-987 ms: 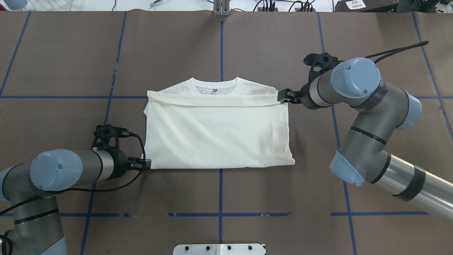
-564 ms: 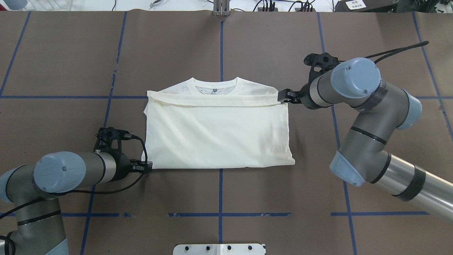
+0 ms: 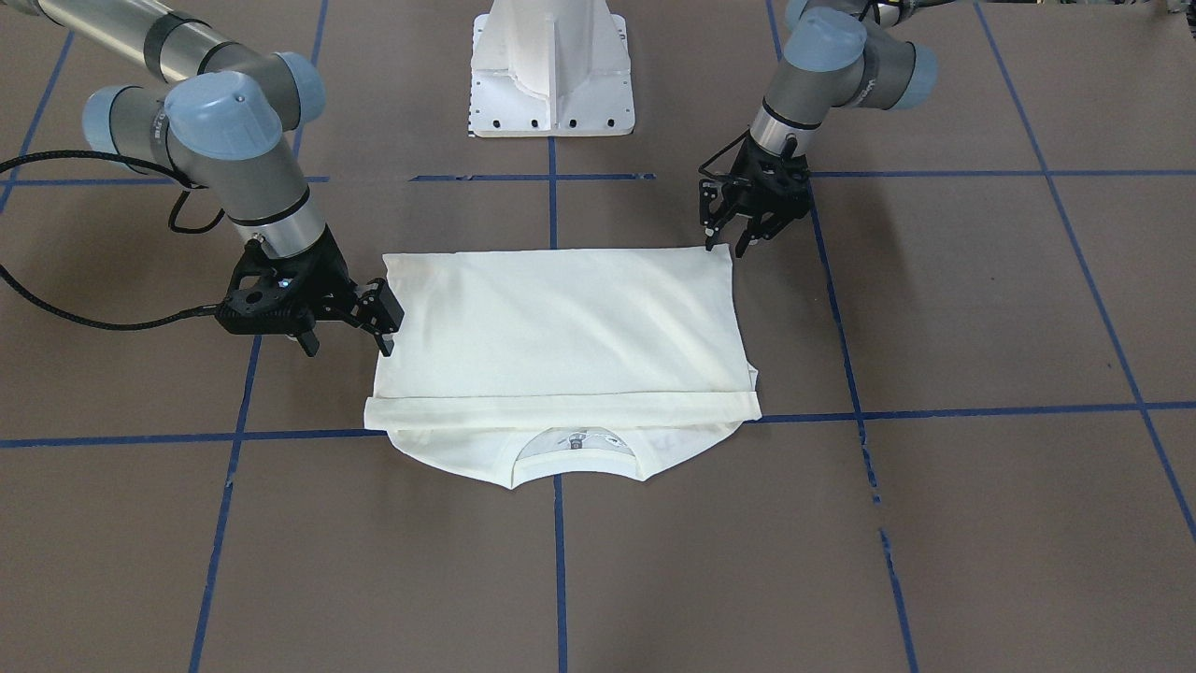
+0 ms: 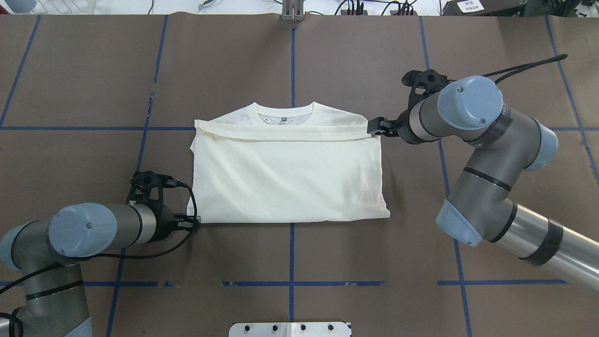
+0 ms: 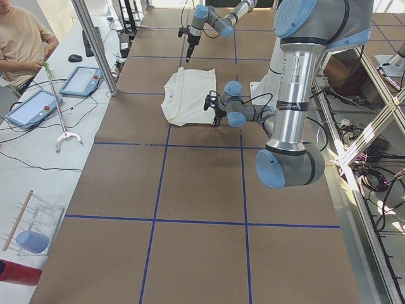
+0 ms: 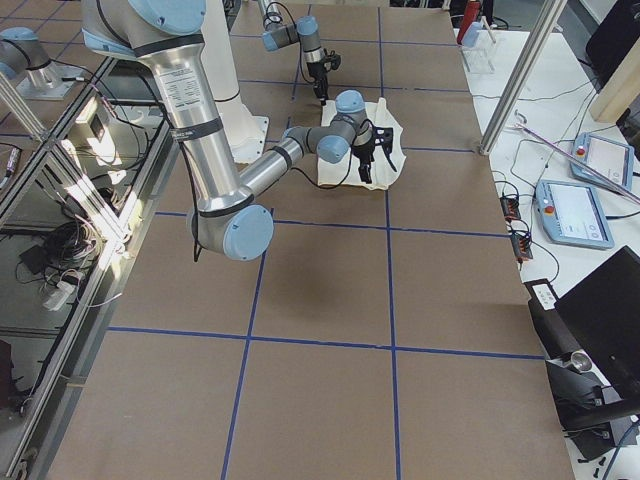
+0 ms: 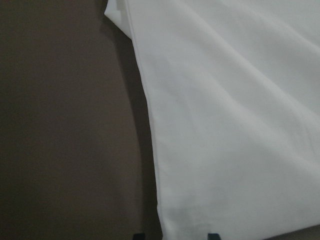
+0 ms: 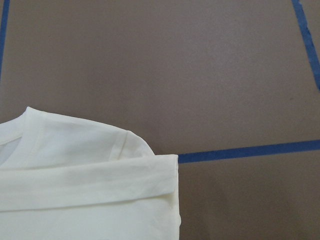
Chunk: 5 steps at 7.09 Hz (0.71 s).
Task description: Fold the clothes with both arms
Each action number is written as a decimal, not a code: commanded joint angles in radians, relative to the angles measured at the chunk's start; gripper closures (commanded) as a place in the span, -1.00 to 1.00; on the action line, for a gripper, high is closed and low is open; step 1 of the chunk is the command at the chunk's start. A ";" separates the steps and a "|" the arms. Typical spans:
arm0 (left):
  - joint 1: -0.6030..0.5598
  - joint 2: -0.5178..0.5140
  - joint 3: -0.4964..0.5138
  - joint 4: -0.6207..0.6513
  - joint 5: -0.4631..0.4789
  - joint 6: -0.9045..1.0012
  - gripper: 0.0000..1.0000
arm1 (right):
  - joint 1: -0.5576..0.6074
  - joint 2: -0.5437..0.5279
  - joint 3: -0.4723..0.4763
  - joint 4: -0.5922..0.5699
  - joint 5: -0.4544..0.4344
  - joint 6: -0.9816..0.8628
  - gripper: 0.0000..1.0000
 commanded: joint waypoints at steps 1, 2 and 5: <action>0.005 -0.014 0.003 0.000 0.000 -0.001 0.11 | 0.000 -0.001 -0.001 -0.002 -0.002 0.002 -1.00; 0.021 -0.015 0.006 0.000 0.002 0.001 0.25 | 0.000 -0.001 0.001 -0.002 -0.002 0.004 -1.00; 0.019 -0.008 0.005 0.000 0.002 0.003 1.00 | 0.000 -0.005 0.002 -0.002 -0.004 0.005 -1.00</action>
